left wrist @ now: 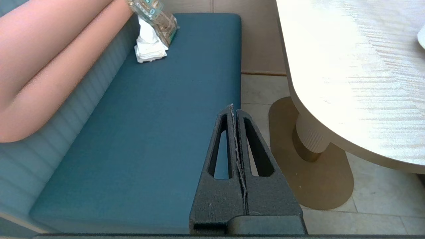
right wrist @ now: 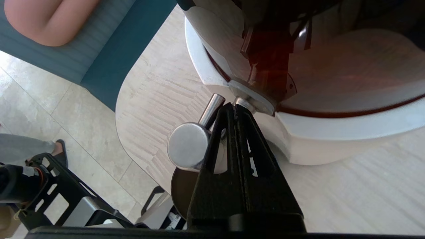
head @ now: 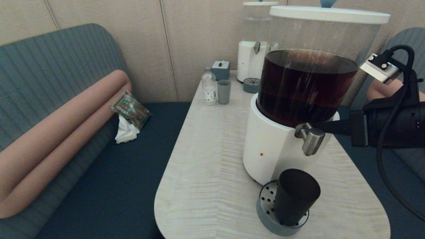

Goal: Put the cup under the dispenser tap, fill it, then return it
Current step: Turn on the faucet

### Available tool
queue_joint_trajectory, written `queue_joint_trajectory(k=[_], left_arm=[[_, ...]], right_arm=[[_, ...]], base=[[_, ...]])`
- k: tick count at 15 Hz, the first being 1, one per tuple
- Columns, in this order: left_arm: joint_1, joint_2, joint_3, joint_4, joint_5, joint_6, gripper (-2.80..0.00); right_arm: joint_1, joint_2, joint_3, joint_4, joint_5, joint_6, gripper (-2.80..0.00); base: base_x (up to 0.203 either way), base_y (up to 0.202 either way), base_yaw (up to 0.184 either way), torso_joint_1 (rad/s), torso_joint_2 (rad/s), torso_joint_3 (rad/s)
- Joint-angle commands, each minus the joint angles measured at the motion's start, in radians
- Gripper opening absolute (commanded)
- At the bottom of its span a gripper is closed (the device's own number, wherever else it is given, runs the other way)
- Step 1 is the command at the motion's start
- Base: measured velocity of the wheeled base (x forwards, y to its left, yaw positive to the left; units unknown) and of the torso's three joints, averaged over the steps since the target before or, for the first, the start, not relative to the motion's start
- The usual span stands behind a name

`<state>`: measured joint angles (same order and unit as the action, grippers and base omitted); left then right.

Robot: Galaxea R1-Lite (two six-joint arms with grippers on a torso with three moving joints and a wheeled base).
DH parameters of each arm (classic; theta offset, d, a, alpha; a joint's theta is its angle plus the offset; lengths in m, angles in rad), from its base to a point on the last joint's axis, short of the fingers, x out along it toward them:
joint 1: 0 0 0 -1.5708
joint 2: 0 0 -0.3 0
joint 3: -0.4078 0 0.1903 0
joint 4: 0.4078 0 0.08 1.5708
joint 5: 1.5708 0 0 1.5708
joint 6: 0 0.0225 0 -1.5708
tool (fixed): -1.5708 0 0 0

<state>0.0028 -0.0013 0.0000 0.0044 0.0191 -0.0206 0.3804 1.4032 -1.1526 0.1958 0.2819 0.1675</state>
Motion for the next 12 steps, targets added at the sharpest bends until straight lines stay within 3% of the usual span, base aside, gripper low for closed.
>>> queue_joint_trajectory(k=[1,6,12], left_arm=[[0.0,0.001,0.002,0.0,0.001,-0.001,-2.8],[0.0,0.001,0.002,0.0,0.001,-0.001,-2.8],[0.0,0.001,0.002,0.0,0.001,-0.001,-2.8]], right_arm=[[0.011,0.005,-0.001,-0.003,0.005,0.0,-2.8],[0.038,0.001,-0.003,-0.008,0.014,-0.003,-2.8],[0.043,-0.001,0.013,-0.047,0.091,-0.006,-2.8]], base=[[0.0,0.0,0.0,0.0,0.0,0.0],[0.0,0.0,0.0,0.0,0.0,0.0],[0.0,0.0,0.0,0.0,0.0,0.0]])
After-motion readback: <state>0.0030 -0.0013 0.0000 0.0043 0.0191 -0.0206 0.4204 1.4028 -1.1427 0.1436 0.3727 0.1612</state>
